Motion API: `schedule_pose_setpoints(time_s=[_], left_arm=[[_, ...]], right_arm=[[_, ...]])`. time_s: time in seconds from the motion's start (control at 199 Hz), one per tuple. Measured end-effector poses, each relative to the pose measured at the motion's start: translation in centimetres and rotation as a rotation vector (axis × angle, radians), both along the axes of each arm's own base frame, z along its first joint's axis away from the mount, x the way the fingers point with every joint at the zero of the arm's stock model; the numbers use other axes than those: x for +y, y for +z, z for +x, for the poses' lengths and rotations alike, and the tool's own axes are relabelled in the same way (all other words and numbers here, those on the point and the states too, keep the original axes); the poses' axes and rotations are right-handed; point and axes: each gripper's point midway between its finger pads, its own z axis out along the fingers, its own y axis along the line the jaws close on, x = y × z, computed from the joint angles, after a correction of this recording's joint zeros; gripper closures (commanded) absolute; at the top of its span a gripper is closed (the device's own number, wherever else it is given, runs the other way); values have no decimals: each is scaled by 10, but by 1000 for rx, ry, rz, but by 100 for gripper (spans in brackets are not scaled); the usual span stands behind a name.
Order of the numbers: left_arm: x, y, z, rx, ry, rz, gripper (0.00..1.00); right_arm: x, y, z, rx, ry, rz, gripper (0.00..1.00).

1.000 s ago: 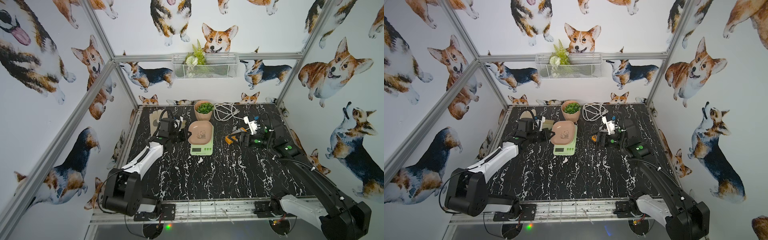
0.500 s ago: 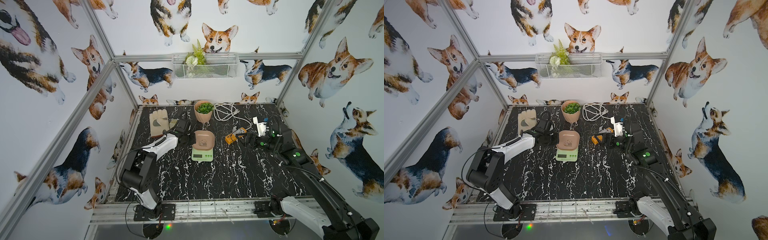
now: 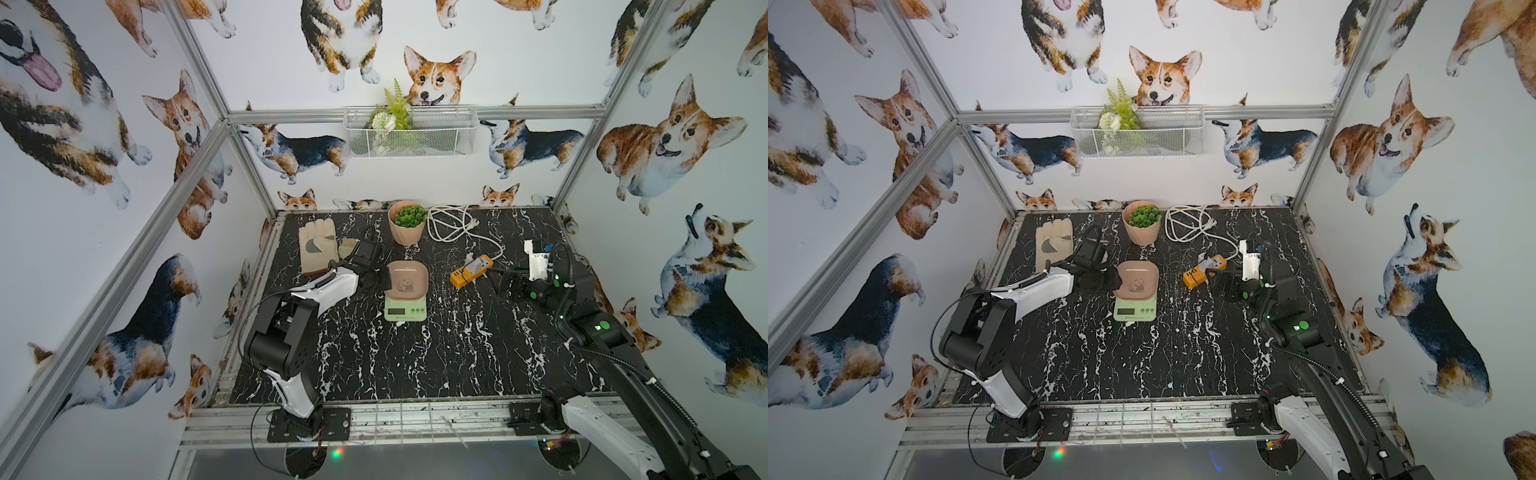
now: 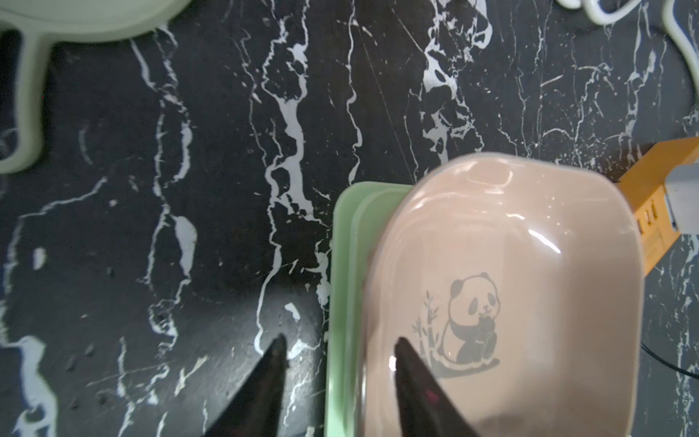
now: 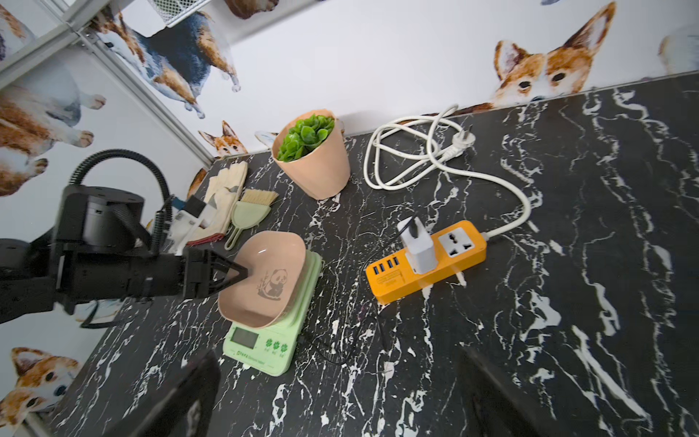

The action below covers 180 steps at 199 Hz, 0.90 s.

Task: Charge the electronic scale
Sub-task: Place the electronic scale at the center of the board, then reset both arms

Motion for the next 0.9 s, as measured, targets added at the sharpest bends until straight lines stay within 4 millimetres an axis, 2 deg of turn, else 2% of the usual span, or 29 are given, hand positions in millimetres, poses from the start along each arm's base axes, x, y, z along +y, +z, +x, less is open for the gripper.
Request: schedule_pose_setpoints(time_s=[0.126, 0.191, 0.266, 0.377, 0.467, 0.608, 0.718, 0.814, 0.904], left_arm=[[10, 41, 5, -119, 6, 7, 26], [24, 65, 8, -200, 23, 15, 25], [47, 84, 9, -279, 59, 45, 24], [91, 96, 3, -408, 133, 141, 20], [128, 83, -14, -480, 201, 262, 17], [175, 64, -34, -565, 275, 422, 9], [205, 55, -39, -591, 330, 490, 8], [220, 43, -36, -595, 362, 509, 7], [215, 18, -31, -582, 321, 480, 6]], right_arm=[[-21, -10, 8, -2, -91, -59, 0], [-33, -20, 12, 6, -140, -94, 0], [-49, -36, 19, 22, -205, -143, 0], [-72, -63, 25, 31, -289, -198, 0], [-89, -92, 30, 39, -339, -237, 0], [-116, -143, 34, 101, -407, -290, 0], [-125, -154, 41, 78, -423, -326, 0], [-126, -161, 49, 31, -414, -358, 0], [-131, -176, 54, 34, -415, -387, 0]])
